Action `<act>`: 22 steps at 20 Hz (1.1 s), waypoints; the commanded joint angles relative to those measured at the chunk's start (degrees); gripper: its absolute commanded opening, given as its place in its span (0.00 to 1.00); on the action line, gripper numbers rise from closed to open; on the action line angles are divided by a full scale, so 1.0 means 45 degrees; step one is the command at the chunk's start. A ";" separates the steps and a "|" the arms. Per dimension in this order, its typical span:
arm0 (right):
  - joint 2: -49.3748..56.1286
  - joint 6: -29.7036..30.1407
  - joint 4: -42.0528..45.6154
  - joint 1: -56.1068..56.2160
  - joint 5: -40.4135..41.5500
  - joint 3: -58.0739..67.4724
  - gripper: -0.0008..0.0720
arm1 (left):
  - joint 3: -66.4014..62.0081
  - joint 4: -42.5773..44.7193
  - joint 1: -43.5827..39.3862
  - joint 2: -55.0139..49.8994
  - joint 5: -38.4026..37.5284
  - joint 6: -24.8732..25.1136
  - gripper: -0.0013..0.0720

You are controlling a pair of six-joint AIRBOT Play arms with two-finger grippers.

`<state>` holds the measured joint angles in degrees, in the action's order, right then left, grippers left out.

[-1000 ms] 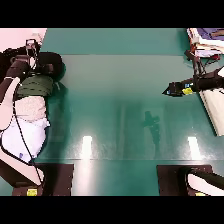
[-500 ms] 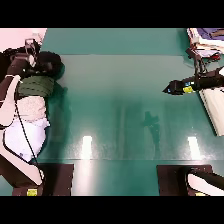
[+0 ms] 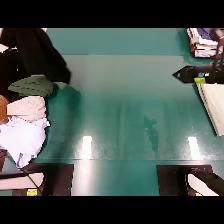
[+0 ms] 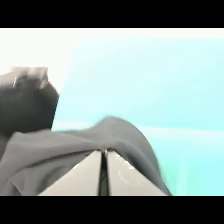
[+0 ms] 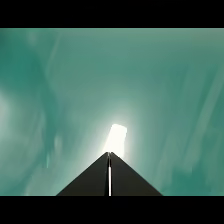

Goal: Fold the shirts.

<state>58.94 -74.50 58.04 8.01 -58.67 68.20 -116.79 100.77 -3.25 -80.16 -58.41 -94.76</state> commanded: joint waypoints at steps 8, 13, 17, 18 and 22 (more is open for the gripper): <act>-0.2458 0.0010 0.0015 -0.0005 0.1428 0.0000 0.03 | 0.4041 -0.2293 -0.7179 0.2589 -0.2458 0.0010 0.05; -0.2458 0.0000 -0.0005 -0.0005 0.0578 0.0005 0.03 | 0.8281 -0.4158 -0.8267 0.2589 0.1491 0.0087 0.87; -0.2453 0.0000 0.0000 -0.0005 -0.0092 -0.0005 0.03 | 0.7839 -0.2948 -0.5945 0.2696 -0.0219 0.0053 0.87; -0.2458 0.0005 0.0000 -0.0005 -0.0238 -0.0010 0.03 | 0.7893 -0.2895 -0.5090 0.2652 -0.0704 0.0053 0.87; -0.2453 0.0000 0.0010 -0.0005 -0.0685 -0.0015 0.03 | 0.9714 -0.3400 -0.1880 0.2574 -0.0826 0.0053 0.87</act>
<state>47.94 -74.46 58.06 8.01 -59.81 68.18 -77.93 86.89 -20.16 -68.47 -61.19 -94.56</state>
